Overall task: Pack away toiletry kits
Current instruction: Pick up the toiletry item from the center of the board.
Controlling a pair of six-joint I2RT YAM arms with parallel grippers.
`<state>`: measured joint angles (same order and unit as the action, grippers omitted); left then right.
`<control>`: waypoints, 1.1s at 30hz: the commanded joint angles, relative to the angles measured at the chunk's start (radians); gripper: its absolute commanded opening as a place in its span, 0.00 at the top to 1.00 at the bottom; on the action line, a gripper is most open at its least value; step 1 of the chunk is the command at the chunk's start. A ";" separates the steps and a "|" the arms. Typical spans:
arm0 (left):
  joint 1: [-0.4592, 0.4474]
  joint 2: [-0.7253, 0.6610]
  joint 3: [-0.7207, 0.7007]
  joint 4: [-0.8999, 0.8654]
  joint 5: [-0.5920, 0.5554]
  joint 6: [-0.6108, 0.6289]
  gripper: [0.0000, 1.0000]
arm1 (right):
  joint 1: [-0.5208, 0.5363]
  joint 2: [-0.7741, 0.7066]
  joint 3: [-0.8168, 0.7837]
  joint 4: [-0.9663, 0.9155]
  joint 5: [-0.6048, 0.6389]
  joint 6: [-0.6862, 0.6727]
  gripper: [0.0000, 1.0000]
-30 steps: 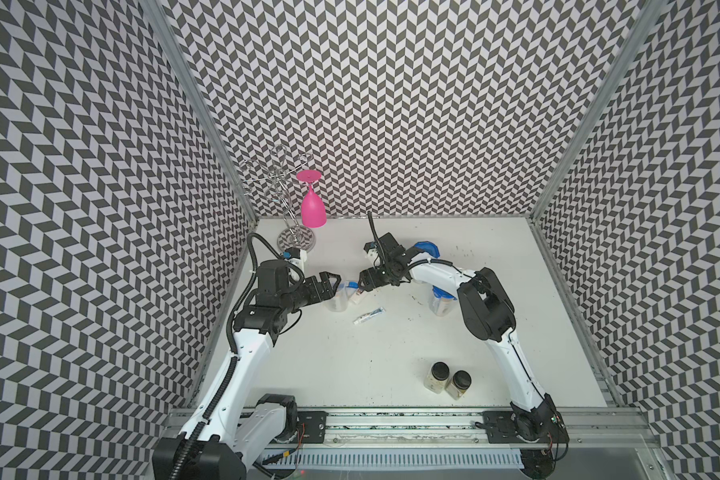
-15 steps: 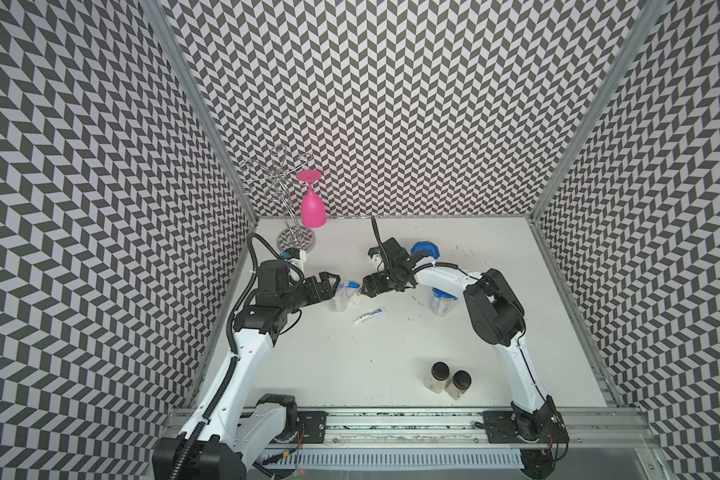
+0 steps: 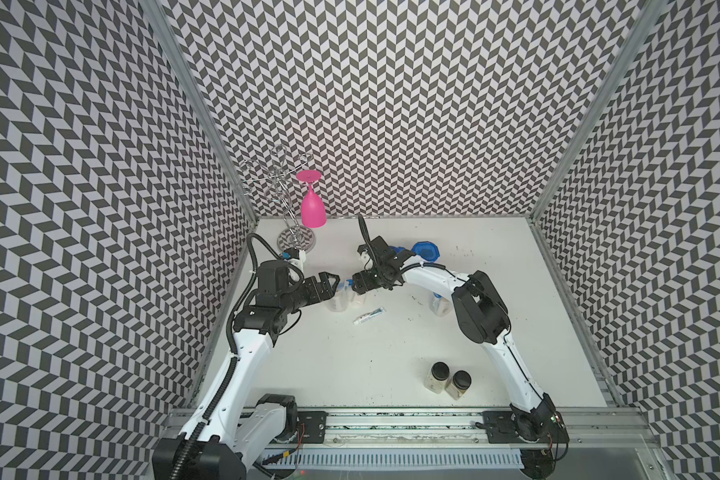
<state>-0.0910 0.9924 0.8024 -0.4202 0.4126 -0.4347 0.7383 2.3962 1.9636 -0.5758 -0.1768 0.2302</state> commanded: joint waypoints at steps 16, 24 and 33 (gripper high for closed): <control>0.021 -0.007 0.011 -0.005 -0.031 0.036 0.05 | 0.037 -0.090 -0.265 -0.047 0.240 -0.136 0.40; 0.020 -0.003 0.024 -0.006 -0.012 0.036 0.05 | 0.035 -0.092 -0.306 -0.020 0.210 -0.159 0.63; 0.022 0.030 0.103 -0.015 0.071 0.014 0.05 | -0.047 -0.315 -0.438 0.173 0.046 -0.195 0.86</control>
<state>-0.0776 1.0134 0.8436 -0.4351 0.4358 -0.4149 0.7307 2.1796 1.5837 -0.4404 -0.0429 0.0597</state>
